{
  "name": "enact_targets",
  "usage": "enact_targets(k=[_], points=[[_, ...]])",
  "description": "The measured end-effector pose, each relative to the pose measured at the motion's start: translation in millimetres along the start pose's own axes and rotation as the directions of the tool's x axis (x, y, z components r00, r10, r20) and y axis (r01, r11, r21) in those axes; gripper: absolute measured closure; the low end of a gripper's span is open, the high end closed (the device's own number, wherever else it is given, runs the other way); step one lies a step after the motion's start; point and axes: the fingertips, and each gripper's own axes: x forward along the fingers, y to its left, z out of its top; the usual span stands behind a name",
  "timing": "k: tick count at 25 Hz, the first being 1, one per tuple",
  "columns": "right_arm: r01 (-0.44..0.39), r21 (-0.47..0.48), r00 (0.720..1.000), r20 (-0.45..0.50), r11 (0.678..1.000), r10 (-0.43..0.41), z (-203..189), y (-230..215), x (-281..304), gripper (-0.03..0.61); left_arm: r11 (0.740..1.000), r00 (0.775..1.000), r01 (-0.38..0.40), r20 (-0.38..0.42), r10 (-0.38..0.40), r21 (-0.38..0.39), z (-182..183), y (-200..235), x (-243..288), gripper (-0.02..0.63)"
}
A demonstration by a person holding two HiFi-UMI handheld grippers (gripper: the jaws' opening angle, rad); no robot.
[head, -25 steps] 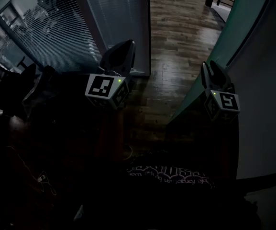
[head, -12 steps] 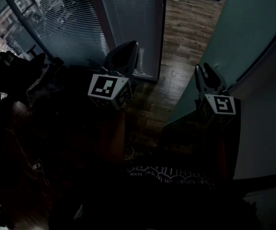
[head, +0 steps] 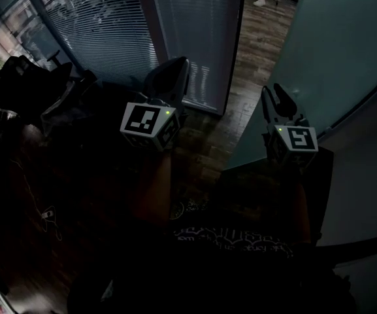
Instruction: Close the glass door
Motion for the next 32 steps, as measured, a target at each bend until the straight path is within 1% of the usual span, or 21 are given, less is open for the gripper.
enact_targets(k=[4,8,12,14,17,19,21,24,32], points=[[-0.001,0.003,1.000,0.005,1.000,0.001,-3,-2,20,0.468,1.000,1.000,-0.015,-0.006,0.015,0.003,-8,18,9,0.612],[0.018,-0.003,1.000,0.011,1.000,-0.018,-1,-6,47,0.468,1.000,1.000,-0.007,0.001,0.007,-0.003,-16,42,30,0.612],[0.019,-0.013,1.000,0.006,1.000,-0.019,-2,-7,78,0.468,1.000,1.000,0.004,0.004,-0.004,-0.010,-26,71,55,0.612],[0.029,-0.005,1.000,0.010,1.000,-0.029,-2,-8,86,0.468,1.000,1.000,0.003,0.010,-0.003,-0.022,-29,83,62,0.612],[0.048,0.000,0.999,0.017,0.999,-0.048,1,-10,87,0.468,1.000,1.000,0.016,0.023,-0.016,-0.005,-27,90,66,0.612],[0.061,-0.003,0.998,0.019,0.998,-0.061,3,-12,94,0.468,1.000,1.000,0.020,0.024,-0.019,-0.010,-26,99,72,0.612],[0.073,-0.005,0.997,0.015,0.997,-0.073,2,-17,114,0.468,0.999,1.000,0.022,0.017,-0.021,-0.025,-33,114,88,0.612],[0.091,-0.011,0.996,0.009,0.996,-0.091,-4,-24,145,0.468,0.999,0.999,0.036,0.013,-0.036,-0.026,-46,134,111,0.612],[0.149,0.011,0.989,0.009,0.989,-0.149,-4,-38,181,0.468,0.996,0.996,0.088,0.001,-0.088,-0.010,-45,150,132,0.612]])
